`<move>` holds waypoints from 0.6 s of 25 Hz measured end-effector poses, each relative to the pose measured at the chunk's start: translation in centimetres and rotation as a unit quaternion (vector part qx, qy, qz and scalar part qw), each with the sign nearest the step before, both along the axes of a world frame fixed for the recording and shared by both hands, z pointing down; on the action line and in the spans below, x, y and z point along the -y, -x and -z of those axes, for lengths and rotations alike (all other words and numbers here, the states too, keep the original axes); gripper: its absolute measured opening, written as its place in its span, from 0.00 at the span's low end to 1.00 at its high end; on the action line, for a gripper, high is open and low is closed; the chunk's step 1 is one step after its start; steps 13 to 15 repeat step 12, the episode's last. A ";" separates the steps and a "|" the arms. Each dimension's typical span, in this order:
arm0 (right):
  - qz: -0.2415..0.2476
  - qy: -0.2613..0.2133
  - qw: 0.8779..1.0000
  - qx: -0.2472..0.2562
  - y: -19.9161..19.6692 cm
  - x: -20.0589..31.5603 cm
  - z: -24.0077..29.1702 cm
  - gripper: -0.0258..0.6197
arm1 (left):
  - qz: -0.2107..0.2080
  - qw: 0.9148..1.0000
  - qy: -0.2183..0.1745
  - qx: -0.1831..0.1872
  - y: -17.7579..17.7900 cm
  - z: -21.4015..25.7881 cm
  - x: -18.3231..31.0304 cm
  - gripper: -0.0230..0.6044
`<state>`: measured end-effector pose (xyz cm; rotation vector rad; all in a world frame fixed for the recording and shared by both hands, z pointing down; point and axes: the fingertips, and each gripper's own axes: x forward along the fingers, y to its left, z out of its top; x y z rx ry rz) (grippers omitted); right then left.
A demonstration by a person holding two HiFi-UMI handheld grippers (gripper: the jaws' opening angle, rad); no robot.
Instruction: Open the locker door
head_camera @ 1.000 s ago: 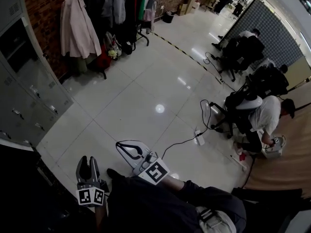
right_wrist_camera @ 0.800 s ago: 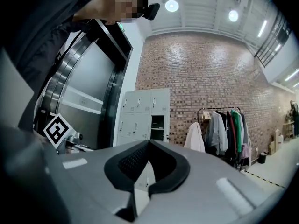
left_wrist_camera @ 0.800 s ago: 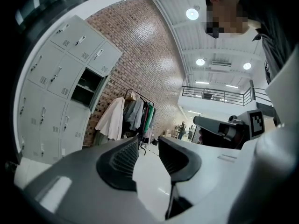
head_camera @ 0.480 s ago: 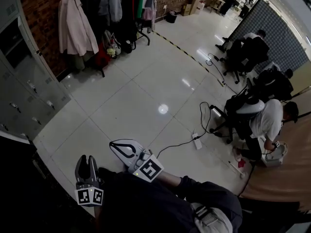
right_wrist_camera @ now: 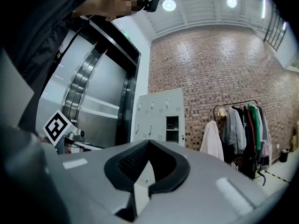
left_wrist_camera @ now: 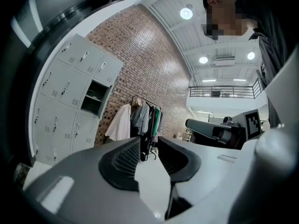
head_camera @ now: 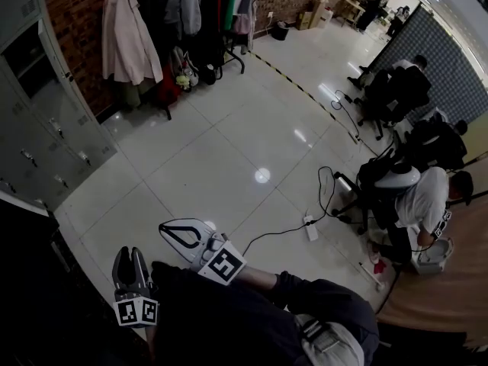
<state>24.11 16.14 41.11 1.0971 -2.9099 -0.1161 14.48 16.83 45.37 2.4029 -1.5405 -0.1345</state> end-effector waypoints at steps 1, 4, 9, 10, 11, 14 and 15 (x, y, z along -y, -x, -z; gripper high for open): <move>0.003 -0.007 1.000 0.012 -0.3 -0.3 0.2 0.04 | 0.002 1.000 -0.001 0.002 -0.4 -0.2 -0.3 0.25; -0.020 -0.013 0.995 0.099 -3.1 -0.6 1.3 0.04 | -0.007 1.000 -0.006 0.004 -3.1 -1.1 -0.6 0.25; -0.050 -0.001 0.996 0.074 -4.1 -0.8 0.8 0.04 | -0.038 0.999 -0.012 0.003 -4.0 -0.1 -0.3 0.25; -0.052 -0.001 0.996 0.068 -3.5 -0.5 0.8 0.04 | -0.040 0.999 -0.013 0.003 -3.4 0.3 0.0 0.25; -0.051 -0.001 0.997 0.063 -2.7 -0.3 0.8 0.04 | -0.041 0.999 -0.015 0.003 -2.7 0.6 0.3 0.25; -0.051 0.000 0.997 0.058 -2.0 0.0 0.8 0.04 | -0.041 0.999 -0.016 0.002 -1.9 1.0 0.5 0.25; -0.051 0.000 0.997 0.058 -2.0 0.0 0.8 0.04 | -0.041 0.999 -0.016 0.002 -1.9 1.0 0.5 0.25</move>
